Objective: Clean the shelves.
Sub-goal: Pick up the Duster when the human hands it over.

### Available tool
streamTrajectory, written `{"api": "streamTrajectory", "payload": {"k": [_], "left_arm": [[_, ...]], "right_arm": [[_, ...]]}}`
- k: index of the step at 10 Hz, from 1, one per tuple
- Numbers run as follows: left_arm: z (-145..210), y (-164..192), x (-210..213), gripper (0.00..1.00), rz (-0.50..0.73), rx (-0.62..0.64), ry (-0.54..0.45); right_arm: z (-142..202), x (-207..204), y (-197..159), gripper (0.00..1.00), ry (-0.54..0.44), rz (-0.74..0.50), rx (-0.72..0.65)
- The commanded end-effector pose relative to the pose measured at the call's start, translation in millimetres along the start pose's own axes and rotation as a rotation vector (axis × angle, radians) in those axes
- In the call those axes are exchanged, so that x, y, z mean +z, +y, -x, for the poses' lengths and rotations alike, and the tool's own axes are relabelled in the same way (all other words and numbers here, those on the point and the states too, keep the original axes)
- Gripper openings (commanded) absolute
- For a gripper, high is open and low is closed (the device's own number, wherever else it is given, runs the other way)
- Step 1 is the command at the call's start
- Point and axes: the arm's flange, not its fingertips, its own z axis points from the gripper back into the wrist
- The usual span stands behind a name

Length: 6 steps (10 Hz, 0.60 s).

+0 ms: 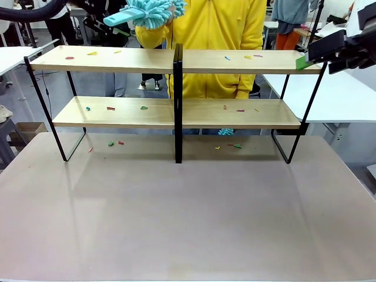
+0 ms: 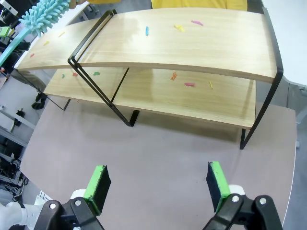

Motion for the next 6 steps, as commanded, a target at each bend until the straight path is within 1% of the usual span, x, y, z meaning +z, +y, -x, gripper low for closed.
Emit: {"api": "streamTrajectory", "payload": {"k": [1, 2, 3, 4, 5, 6], "left_arm": [[2.1, -0.2, 1.4, 1.00, 0.018, 0.034, -0.027], [2.7, -1.9, 1.5, 0.86, 0.005, 0.022, -0.032], [3.2, -3.5, 1.9, 0.42, 0.009, 0.025, -0.027], [4.0, -4.5, 1.5, 0.28, 0.000, 0.018, -0.032], [4.2, -4.1, 0.0, 0.00, 0.008, 0.017, -0.028], [4.2, -3.9, -1.0, 0.00, 0.003, 0.013, -0.030]], "right_arm": [[-0.5, 0.3, -0.4, 1.00, -0.002, -0.004, -0.003], [-0.5, 0.3, -0.4, 1.00, -0.002, -0.004, -0.003], [-0.5, 0.3, -0.4, 1.00, -0.002, -0.004, -0.003], [-0.5, 0.3, -0.4, 1.00, -0.002, -0.004, -0.003], [-0.5, 0.3, -0.4, 1.00, -0.002, -0.004, -0.003], [-0.5, 0.3, -0.4, 1.00, -0.002, -0.004, -0.003]]}}
